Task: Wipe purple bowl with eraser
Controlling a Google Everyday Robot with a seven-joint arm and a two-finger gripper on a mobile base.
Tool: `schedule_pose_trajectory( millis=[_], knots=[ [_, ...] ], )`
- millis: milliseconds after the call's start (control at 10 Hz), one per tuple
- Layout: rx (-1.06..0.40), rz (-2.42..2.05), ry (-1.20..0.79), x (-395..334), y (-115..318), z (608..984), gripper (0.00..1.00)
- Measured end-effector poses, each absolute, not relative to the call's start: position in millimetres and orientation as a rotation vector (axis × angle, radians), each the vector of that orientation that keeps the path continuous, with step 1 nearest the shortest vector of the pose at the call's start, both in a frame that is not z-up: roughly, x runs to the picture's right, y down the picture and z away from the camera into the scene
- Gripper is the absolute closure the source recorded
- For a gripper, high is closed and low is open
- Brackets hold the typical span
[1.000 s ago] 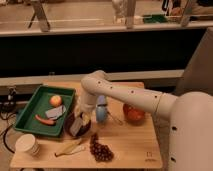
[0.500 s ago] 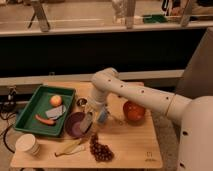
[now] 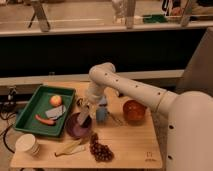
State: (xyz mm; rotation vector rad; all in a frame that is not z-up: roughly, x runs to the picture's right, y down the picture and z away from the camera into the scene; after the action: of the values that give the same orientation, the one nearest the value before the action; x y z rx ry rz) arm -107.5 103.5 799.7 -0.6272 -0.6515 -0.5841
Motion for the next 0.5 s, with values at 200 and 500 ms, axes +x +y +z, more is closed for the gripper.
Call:
schedule_pose_trajectory(
  millis=[200,500],
  knots=[
    [-0.627,-0.612,-0.669,-132,106,800,1.0],
    [-0.629,-0.658,-0.697,-148,124,783,1.0]
  ],
)
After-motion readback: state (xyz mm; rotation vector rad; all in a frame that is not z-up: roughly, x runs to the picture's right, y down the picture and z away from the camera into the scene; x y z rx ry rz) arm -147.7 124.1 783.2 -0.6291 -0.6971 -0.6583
